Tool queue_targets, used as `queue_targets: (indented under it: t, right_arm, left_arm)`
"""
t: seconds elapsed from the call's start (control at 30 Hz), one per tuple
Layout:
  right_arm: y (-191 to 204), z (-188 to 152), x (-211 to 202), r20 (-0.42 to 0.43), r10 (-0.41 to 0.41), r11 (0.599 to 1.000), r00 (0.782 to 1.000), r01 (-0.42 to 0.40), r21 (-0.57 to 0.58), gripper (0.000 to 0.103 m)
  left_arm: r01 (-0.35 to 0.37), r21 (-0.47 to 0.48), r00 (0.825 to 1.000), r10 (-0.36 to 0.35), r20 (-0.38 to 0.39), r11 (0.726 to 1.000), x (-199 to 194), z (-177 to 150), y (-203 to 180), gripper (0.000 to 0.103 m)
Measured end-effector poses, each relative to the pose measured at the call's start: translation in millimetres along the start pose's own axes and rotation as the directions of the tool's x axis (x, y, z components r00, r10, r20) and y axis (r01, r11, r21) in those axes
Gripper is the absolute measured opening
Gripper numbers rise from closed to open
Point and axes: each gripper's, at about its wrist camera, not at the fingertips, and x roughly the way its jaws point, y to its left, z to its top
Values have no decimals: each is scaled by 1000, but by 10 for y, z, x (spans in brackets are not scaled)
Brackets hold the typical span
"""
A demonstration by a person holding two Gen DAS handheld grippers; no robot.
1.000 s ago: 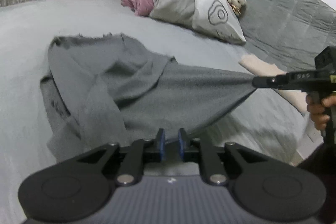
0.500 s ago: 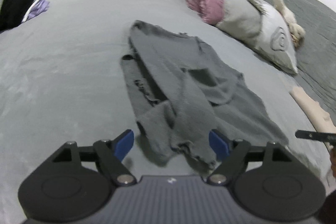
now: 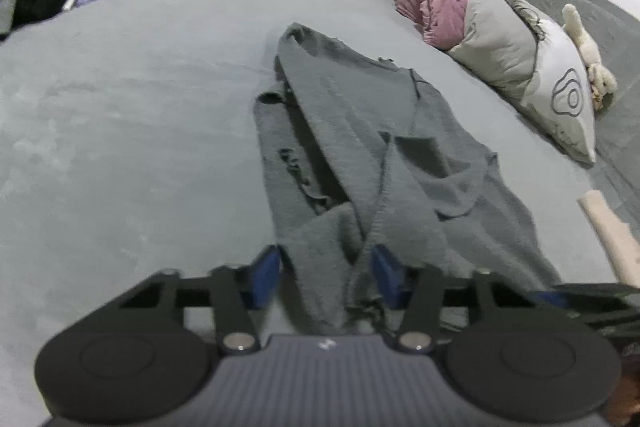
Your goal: Fold clothes
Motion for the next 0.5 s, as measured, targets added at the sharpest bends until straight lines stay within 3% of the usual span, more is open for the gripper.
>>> queue_targets:
  t: [0.13, 0.2, 0.23, 0.43, 0.5]
  right_arm:
    - [138, -36, 273, -34, 21, 1000, 999, -21, 4, 32]
    - [182, -34, 323, -28, 22, 1000, 999, -22, -3, 7]
    - [195, -27, 314, -20, 20, 1000, 1000, -20, -7, 6]
    - [87, 134, -254, 144, 11, 1000, 989, -13, 11, 3]
    - [-77, 183, -594, 231, -24, 999, 973, 13, 47, 3]
  left_arm:
    - [35, 1, 999, -35, 11, 999, -59, -27, -49, 10]
    - [36, 5, 999, -36, 36, 999, -119, -32, -69, 8]
    - [32, -1, 998, -32, 56, 999, -163, -31, -70, 8]
    - [22, -71, 984, -9, 177, 997, -477, 35, 123, 6]
    - [9, -92, 975, 12, 222, 996, -590, 68, 188, 6]
